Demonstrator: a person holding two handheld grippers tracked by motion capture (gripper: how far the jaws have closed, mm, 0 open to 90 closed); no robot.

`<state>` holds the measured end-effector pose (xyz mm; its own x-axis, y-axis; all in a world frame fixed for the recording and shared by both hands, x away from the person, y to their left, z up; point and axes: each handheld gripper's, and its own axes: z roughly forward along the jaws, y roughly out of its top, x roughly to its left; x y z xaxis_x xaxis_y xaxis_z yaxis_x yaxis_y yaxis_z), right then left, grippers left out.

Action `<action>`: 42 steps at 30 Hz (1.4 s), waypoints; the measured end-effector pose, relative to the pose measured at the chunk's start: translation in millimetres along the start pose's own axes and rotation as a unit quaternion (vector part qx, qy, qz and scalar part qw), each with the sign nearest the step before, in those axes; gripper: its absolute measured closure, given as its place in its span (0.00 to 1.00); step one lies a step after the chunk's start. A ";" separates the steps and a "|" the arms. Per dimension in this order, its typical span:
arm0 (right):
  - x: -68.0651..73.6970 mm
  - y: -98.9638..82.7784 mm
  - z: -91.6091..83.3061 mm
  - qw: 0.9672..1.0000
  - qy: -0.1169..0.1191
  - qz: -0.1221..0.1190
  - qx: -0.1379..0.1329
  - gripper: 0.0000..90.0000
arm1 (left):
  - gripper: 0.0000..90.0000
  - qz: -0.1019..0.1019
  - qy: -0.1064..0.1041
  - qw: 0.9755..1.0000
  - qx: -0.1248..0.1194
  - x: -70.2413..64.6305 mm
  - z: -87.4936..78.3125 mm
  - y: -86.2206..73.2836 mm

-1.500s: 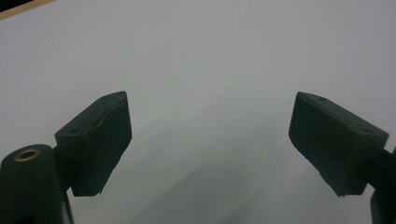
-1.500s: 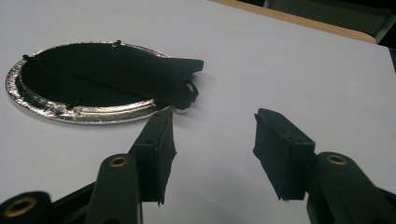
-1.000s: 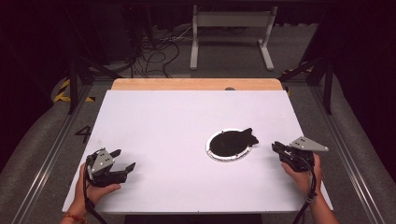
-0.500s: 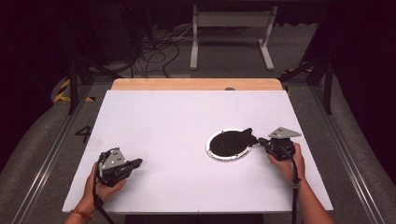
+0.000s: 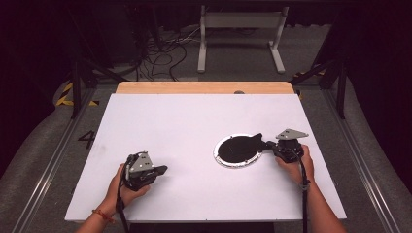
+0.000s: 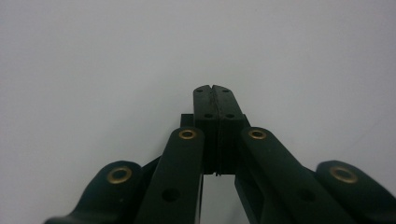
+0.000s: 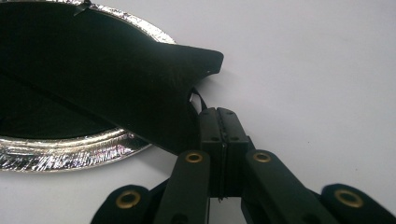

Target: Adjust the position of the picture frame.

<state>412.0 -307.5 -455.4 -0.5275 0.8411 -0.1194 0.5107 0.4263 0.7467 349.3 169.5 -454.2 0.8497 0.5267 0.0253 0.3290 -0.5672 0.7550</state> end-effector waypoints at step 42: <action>43.2 4.2 -3.2 0.997 0.060 -0.053 0.007 1.00 | 0.97 0.030 -0.057 0.998 0.009 -14.2 77.4 53.0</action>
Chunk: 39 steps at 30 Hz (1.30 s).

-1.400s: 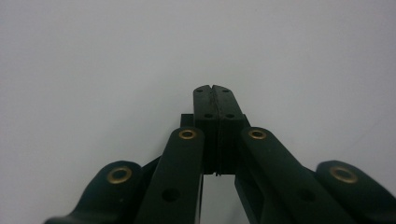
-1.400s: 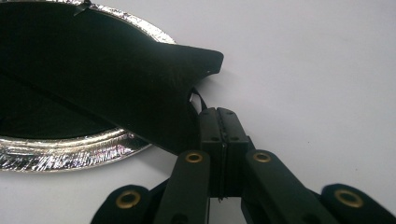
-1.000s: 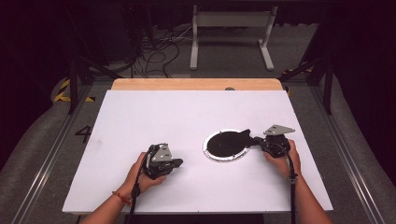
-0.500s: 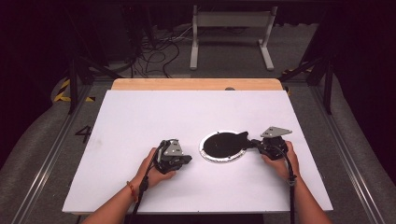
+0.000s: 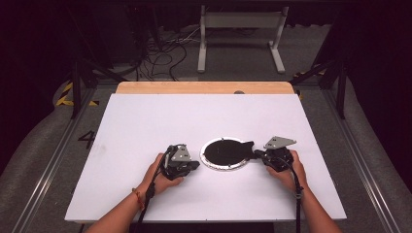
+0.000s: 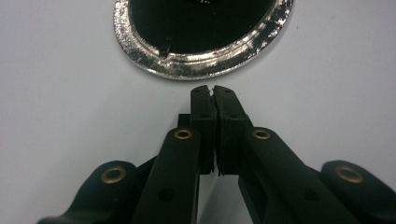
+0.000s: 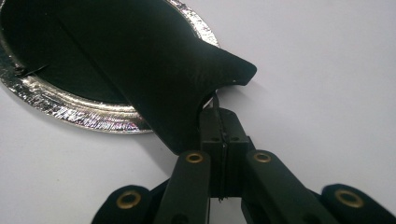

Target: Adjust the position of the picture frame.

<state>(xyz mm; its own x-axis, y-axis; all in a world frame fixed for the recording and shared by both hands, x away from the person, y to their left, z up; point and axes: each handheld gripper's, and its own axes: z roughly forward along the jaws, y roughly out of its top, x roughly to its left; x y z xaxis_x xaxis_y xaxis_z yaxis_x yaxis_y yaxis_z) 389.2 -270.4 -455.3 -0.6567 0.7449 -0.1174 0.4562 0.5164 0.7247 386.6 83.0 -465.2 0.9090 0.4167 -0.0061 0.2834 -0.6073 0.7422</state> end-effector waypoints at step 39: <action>39.4 4.7 -2.3 0.998 0.057 -0.028 0.001 1.00 | 0.95 -0.009 0.041 0.999 0.003 11.5 -1.5 -2.3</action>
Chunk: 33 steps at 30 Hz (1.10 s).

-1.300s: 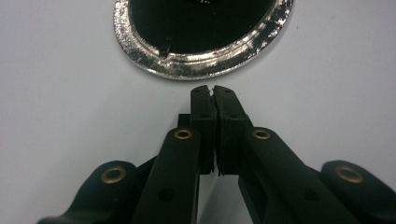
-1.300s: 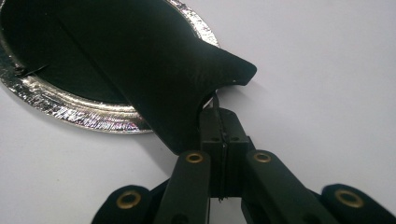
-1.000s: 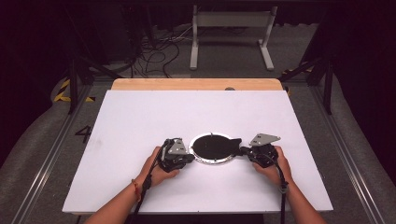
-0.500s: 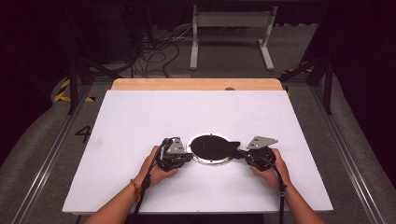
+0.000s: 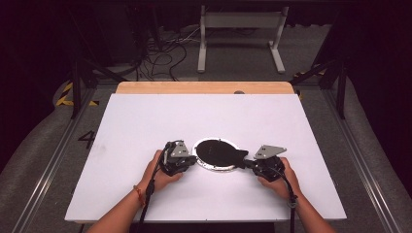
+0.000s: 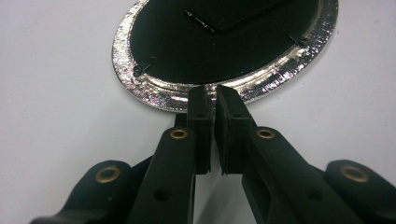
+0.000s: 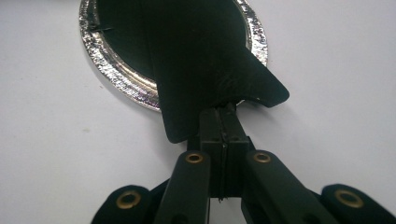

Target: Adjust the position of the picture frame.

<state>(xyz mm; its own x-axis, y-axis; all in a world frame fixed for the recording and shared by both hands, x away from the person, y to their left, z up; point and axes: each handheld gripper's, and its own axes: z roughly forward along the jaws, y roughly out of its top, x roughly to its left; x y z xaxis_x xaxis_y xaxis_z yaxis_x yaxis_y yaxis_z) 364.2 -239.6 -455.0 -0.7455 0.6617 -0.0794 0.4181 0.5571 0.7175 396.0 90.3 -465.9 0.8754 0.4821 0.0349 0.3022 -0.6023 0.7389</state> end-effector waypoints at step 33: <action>19.0 14.3 -6.1 0.998 0.022 -0.054 0.001 1.00 | 1.00 0.019 -0.033 0.999 0.007 -20.4 -1.7 1.2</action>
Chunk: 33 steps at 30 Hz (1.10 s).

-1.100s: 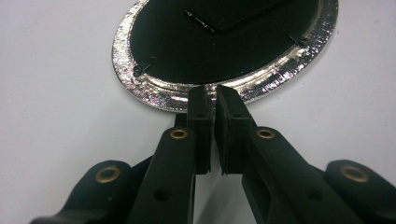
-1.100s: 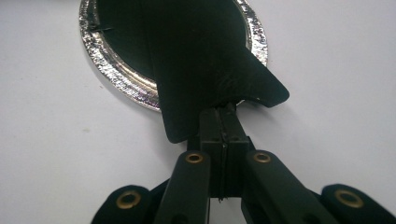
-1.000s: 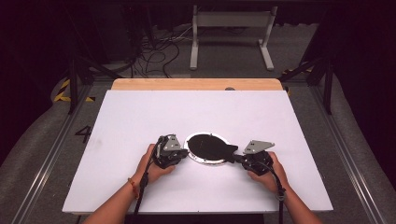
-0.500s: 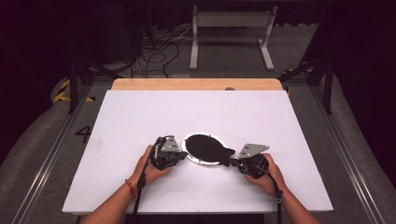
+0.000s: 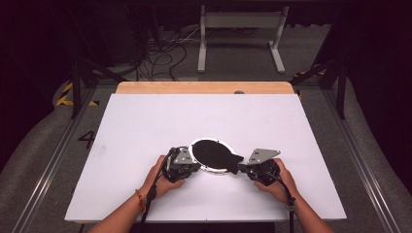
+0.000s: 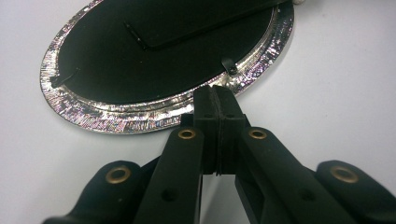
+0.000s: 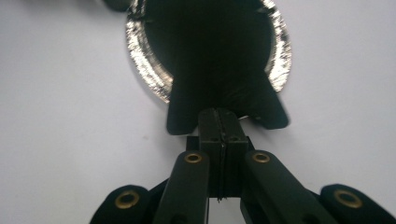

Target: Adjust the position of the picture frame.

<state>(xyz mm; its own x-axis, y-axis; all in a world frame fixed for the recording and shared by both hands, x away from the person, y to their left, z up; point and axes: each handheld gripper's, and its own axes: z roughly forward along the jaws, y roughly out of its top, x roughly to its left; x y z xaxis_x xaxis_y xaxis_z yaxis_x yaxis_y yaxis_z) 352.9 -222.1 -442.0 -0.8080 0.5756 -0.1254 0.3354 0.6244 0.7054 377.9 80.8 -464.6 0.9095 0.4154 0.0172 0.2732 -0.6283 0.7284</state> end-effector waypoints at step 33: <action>-27.2 -5.2 17.2 0.998 -0.046 0.043 0.007 1.00 | 1.00 0.015 0.024 1.000 0.014 5.3 2.3 5.5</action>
<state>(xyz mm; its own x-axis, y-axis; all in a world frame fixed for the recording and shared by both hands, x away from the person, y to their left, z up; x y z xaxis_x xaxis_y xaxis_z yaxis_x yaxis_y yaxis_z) 381.5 -231.9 -454.3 -0.7289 0.6724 -0.1290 0.4083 0.5781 0.7065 384.9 78.0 -462.1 0.9015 0.4267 0.0722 0.2549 -0.6583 0.7083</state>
